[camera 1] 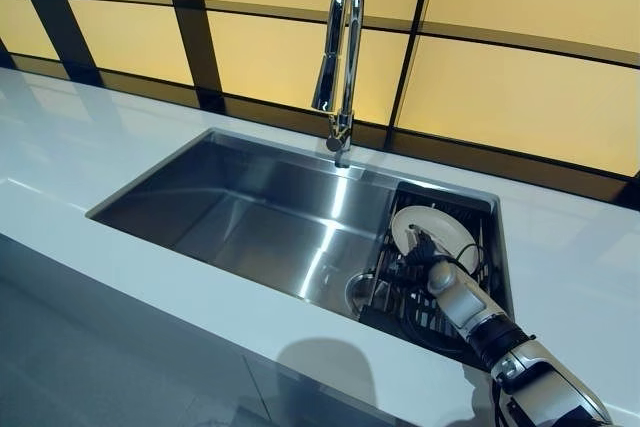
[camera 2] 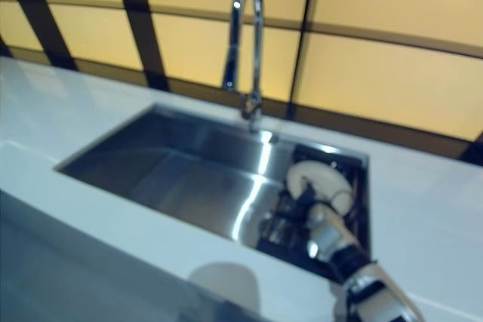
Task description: Take plates into dishwasher
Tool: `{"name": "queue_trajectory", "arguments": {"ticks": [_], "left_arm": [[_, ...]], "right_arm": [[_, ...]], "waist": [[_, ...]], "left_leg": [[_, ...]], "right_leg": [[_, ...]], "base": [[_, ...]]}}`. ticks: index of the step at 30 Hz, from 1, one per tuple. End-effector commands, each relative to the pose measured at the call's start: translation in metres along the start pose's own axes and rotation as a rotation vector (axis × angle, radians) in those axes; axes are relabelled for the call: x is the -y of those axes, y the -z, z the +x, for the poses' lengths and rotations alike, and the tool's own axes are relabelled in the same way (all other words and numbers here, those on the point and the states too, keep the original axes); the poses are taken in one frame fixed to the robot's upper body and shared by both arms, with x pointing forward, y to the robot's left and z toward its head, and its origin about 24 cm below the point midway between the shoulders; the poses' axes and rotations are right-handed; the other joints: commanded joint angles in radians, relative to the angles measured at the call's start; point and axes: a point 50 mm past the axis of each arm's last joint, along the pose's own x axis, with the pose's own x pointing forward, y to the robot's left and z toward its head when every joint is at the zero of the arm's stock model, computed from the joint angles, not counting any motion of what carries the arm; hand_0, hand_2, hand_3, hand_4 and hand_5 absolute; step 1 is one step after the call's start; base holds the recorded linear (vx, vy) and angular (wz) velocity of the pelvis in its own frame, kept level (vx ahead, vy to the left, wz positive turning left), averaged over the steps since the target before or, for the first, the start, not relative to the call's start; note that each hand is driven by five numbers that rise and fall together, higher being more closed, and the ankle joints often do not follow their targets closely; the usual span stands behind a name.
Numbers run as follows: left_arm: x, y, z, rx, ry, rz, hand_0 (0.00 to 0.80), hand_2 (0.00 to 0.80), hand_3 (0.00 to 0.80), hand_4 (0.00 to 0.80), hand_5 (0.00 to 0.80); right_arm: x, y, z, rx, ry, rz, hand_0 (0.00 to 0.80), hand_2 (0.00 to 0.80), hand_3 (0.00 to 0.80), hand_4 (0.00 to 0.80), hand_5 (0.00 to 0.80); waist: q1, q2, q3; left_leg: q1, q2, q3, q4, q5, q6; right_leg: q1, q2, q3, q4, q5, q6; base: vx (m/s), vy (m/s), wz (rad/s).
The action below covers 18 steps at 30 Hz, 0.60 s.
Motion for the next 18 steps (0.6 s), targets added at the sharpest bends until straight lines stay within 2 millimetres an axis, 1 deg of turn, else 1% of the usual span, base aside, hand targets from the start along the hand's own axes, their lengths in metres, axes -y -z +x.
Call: {"name": "queue_trajectory", "arguments": {"ticks": [1, 4, 5, 7, 8, 9, 11, 14, 16, 18], "left_arm": [[-0.01, -0.009, 0.003, 0.031, -0.004, 0.051, 0.0, 0.0, 0.0, 0.0, 0.0], [-0.01, -0.009, 0.003, 0.029, -0.005, 0.05, 0.0, 0.0, 0.0, 0.0, 0.0], [-0.01, -0.008, 0.002, 0.027, -0.004, 0.05, 0.0, 0.0, 0.0, 0.0, 0.0], [-0.01, -0.007, 0.002, 0.024, -0.005, 0.05, 0.0, 0.0, 0.0, 0.0, 0.0], [-0.01, -0.007, 0.002, 0.023, -0.005, 0.049, 0.0, 0.0, 0.0, 0.0, 0.0], [-0.01, -0.006, 0.002, 0.022, -0.006, 0.048, 0.0, 0.0, 0.0, 0.0, 0.0], [-0.01, -0.005, 0.002, 0.021, -0.006, 0.049, 0.0, 0.0, 0.0, 0.0, 0.0], [-0.01, -0.004, 0.002, 0.021, -0.005, 0.047, 0.0, 0.0, 0.0, 0.0, 0.0], [-0.01, -0.004, 0.002, 0.021, -0.005, 0.046, 0.0, 0.0, 0.0, 0.0, 0.0], [-0.009, -0.003, 0.001, 0.02, -0.003, 0.044, 0.0, 0.0, 0.0, 0.0, 0.0]], "right_arm": [[0.049, -0.02, 0.01, 0.043, 0.16, -0.036, 0.0, 0.0, 0.0, 0.0, 0.0], [0.05, -0.017, 0.01, 0.036, 0.166, -0.036, 0.0, 0.0, 0.0, 0.0, 0.0], [0.05, -0.016, 0.01, 0.034, 0.169, -0.037, 0.097, 0.097, 0.097, 0.097, 0.097], [0.049, -0.016, 0.01, 0.036, 0.171, -0.037, 0.141, 0.141, 0.141, 0.141, 0.141], [0.05, -0.014, 0.01, 0.035, 0.175, -0.036, 0.232, 0.232, 0.232, 0.232, 0.232], [0.05, -0.014, 0.01, 0.036, 0.177, -0.035, 0.251, 0.251, 0.251, 0.251, 0.251], [0.049, -0.013, 0.01, 0.033, 0.177, -0.032, 0.398, 0.398, 0.398, 0.398, 0.398], [0.049, -0.012, 0.009, 0.032, 0.178, -0.028, 0.424, 0.424, 0.424, 0.424, 0.424], [0.049, -0.011, 0.009, 0.031, 0.178, -0.029, 0.424, 0.424, 0.424, 0.424, 0.424], [0.049, -0.009, 0.009, 0.029, 0.179, -0.033, 0.364, 0.364, 0.364, 0.364, 0.364]], "waist": [[0.041, 0.016, -0.02], [0.041, 0.016, -0.02], [0.042, 0.016, -0.021], [0.041, 0.016, -0.022], [0.041, 0.016, -0.022], [0.041, 0.015, -0.023], [0.041, 0.014, -0.024], [0.04, 0.014, -0.025], [0.04, 0.014, -0.025], [0.039, 0.014, -0.025]], "left_leg": [[0.065, 0.062, 0.003, 0.03, -0.056, -0.026], [0.067, 0.062, 0.002, 0.028, -0.056, -0.026], [0.068, 0.061, 0.001, 0.028, -0.057, -0.025], [0.069, 0.061, 0.001, 0.027, -0.057, -0.025], [0.07, 0.06, 0.0, 0.026, -0.057, -0.025], [0.07, 0.06, 0.001, 0.026, -0.057, -0.025], [0.071, 0.06, 0.001, 0.027, -0.057, -0.025], [0.074, 0.06, 0.001, 0.024, -0.058, -0.024], [0.075, 0.06, 0.001, 0.023, -0.058, -0.024], [0.075, 0.059, 0.001, 0.024, -0.059, -0.024]], "right_leg": [[-0.04, -0.017, 0.013, 0.016, 0.057, -0.021], [-0.038, -0.018, 0.012, 0.016, 0.058, -0.02], [-0.037, -0.019, 0.012, 0.015, 0.058, -0.02], [-0.035, -0.018, 0.012, 0.016, 0.057, -0.02], [-0.035, -0.019, 0.012, 0.016, 0.057, -0.019], [-0.034, -0.019, 0.011, 0.016, 0.057, -0.019], [-0.033, -0.02, 0.012, 0.016, 0.057, -0.019], [-0.032, -0.02, 0.011, 0.015, 0.057, -0.018], [-0.031, -0.02, 0.01, 0.015, 0.056, -0.018], [-0.03, -0.021, 0.011, 0.016, 0.057, -0.018]], "base": [[0.0, 0.0, 0.0], [0.0, 0.0, 0.0], [0.0, 0.0, 0.0], [0.0, 0.0, 0.0], [0.0, 0.0, 0.0], [0.0, 0.0, 0.0], [0.0, 0.0, 0.0], [0.013, 0.004, 0.04], [0.008, 0.005, 0.05], [0.004, 0.004, 0.02]]}}
